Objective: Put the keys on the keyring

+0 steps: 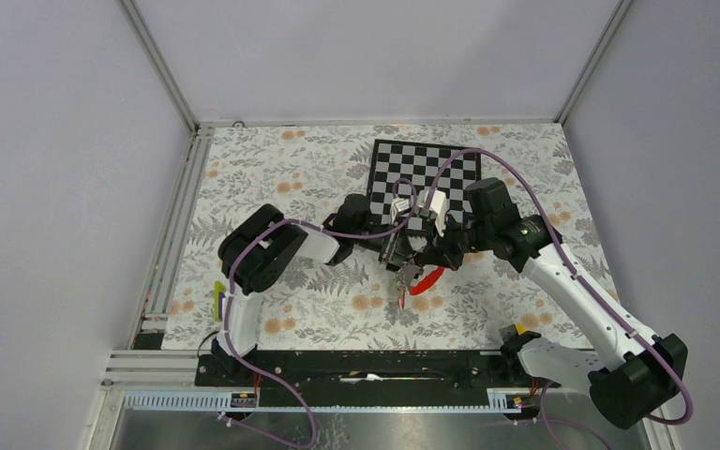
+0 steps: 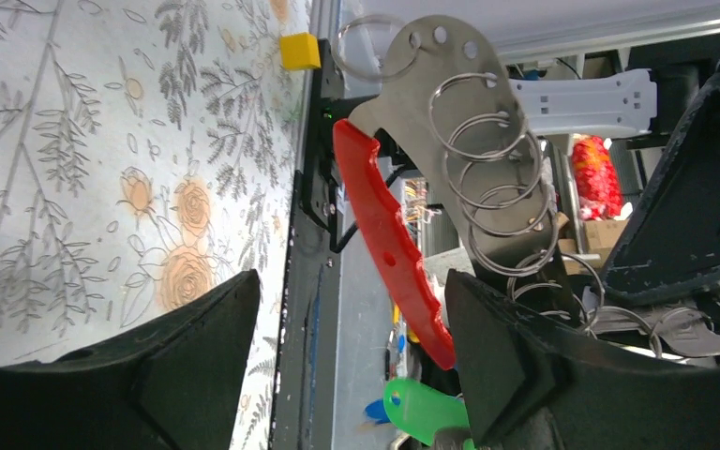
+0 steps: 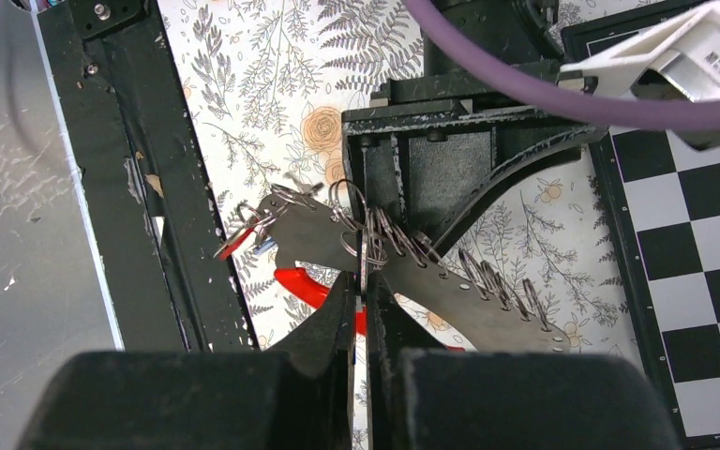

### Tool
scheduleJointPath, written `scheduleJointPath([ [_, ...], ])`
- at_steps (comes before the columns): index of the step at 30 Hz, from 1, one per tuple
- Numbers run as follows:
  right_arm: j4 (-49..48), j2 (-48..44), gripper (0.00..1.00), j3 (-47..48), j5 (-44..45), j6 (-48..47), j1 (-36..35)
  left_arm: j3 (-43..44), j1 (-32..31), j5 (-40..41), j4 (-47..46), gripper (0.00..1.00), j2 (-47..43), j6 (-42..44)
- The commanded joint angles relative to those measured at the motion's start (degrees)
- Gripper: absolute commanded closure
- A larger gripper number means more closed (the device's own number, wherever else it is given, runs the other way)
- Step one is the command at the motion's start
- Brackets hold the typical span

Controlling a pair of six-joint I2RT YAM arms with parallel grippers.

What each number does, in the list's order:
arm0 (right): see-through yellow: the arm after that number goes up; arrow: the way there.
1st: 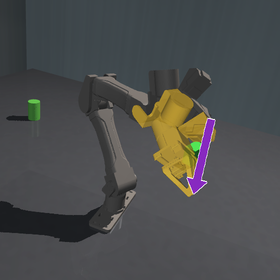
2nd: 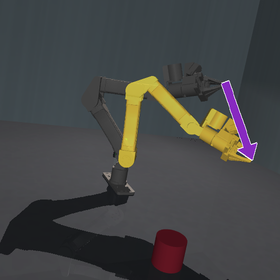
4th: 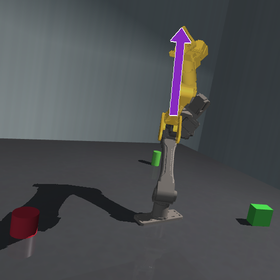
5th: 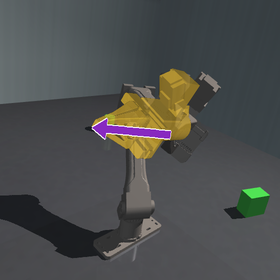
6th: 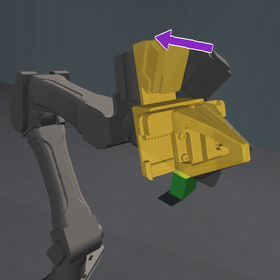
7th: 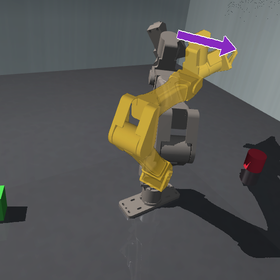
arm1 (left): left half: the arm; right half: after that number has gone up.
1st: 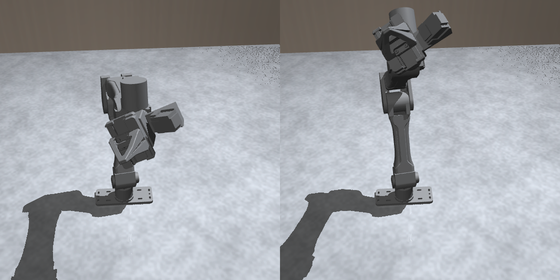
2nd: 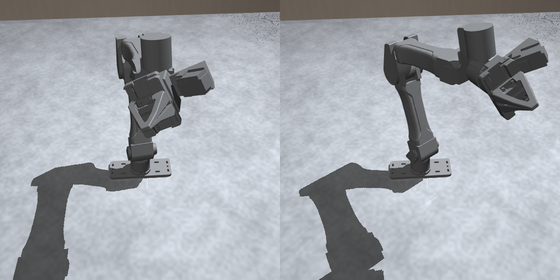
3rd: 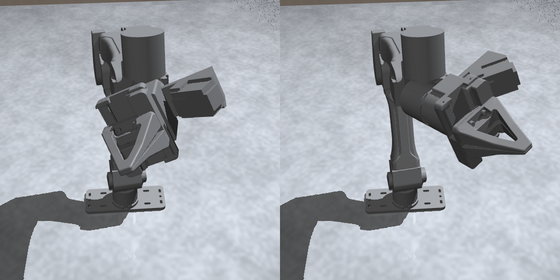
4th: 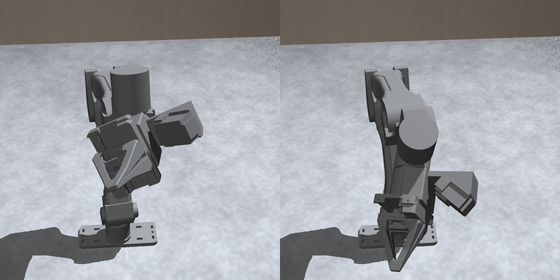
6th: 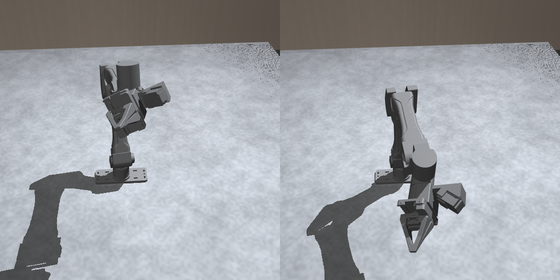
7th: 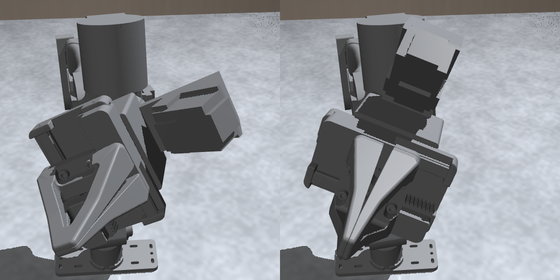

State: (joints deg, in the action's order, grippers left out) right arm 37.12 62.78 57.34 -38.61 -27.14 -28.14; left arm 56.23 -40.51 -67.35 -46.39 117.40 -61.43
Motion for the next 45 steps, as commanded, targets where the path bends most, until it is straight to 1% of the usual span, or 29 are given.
scheduleJointPath([
  [1, -1.8, -0.9, 1.00, 1.6, -0.7, -0.3, 0.2, 1.8, -0.9, -2.9, -12.5, 0.26, 1.8, -7.7],
  [5, -1.8, -0.8, 1.00, 1.7, -0.7, -0.2, 0.2, 1.7, -1.9, -2.7, -15.4, 0.26, 3.0, -10.3],
  [14, -2.0, -1.2, 1.00, 1.7, -0.8, -0.1, 0.2, 3.5, -5.0, -2.3, -37.8, 0.26, 10.3, -28.3],
  [26, -1.5, -2.1, 1.00, 0.8, 1.8, -1.9, 0.2, 4.4, -6.2, -1.5, -42.8, 0.27, 13.2, -33.3],
  [27, -1.4, -2.2, 1.00, 0.8, 1.9, -2.0, 0.2, 4.5, -6.3, -1.4, -43.1, 0.28, 13.4, -33.6],
  [29, -1.0, -2.5, 1.00, 0.9, 2.1, -2.3, 0.2, 4.4, -6.4, -1.0, -43.6, 0.33, 13.5, -34.1],
  [36, 0.7, -3.0, 1.00, 1.6, 3.3, -3.4, 0.2, 4.7, -6.4, -1.3, -43.7, 0.62, 13.2, -34.4],
  [40, 1.6, -3.5, 1.00, 1.7, 4.2, -3.7, 0.2, 5.1, -6.0, -2.0, -43.1, 0.73, 12.9, -34.0],
  [45, 2.2, -5.2, 1.00, 0.2, 6.0, -4.2, 0.2, 4.9, -4.3, -2.3, -39.9, 0.86, 11.7, -31.3],
])
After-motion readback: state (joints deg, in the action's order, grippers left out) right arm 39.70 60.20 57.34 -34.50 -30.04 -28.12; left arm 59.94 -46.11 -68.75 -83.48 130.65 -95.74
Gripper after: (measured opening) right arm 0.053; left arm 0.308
